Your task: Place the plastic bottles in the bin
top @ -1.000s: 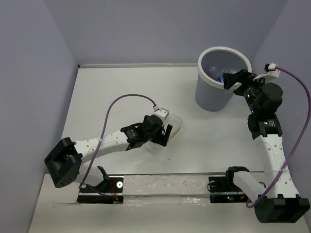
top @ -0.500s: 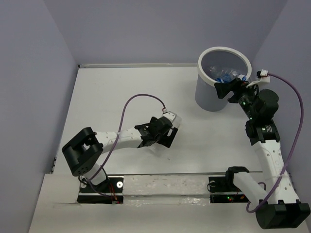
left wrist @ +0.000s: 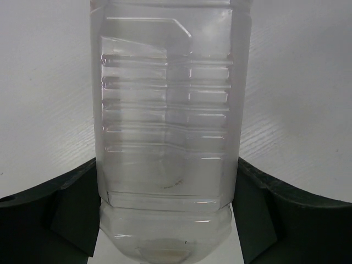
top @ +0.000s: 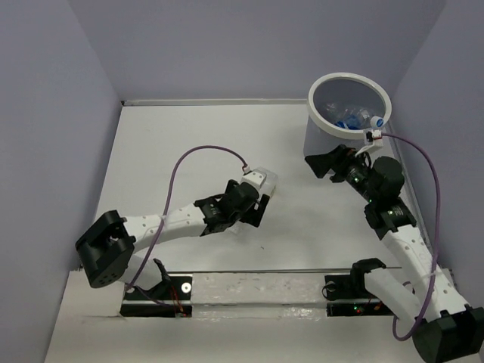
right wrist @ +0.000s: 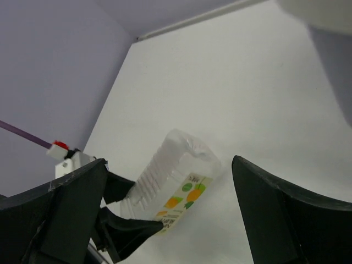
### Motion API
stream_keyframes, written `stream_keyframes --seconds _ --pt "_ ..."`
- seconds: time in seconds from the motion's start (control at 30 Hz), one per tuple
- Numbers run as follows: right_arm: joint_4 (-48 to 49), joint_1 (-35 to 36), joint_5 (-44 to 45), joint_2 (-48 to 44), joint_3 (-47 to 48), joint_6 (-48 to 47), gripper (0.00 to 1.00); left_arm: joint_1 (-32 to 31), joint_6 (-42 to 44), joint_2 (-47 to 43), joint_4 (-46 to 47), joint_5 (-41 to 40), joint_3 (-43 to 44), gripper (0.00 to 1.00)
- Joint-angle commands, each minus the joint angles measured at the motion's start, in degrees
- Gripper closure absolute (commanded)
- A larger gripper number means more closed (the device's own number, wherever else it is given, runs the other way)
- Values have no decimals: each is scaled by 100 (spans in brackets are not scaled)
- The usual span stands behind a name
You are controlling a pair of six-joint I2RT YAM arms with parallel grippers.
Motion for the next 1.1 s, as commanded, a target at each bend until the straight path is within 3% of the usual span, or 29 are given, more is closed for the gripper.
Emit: stream_keyframes --seconds 0.0,0.1,0.4,0.77,1.0,1.07 --pt "838 746 146 299 -320 587 0 -36 -162 -775 622 -13 -253 67" --pt "1276 1325 217 851 -460 789 0 -37 -250 -1196 929 233 -464 67" --pt "1929 1986 401 1908 -408 1141 0 -45 -391 -1742 1291 787 -693 67" --pt "1964 2101 367 2365 -250 1159 0 -45 -356 -2032 1414 946 -631 67" --pt "1480 2224 1236 2014 -363 913 0 -45 -303 -2200 1194 691 -561 67" --pt "1463 2224 1141 1970 -373 939 0 -45 -312 -2182 1194 691 -526 67"
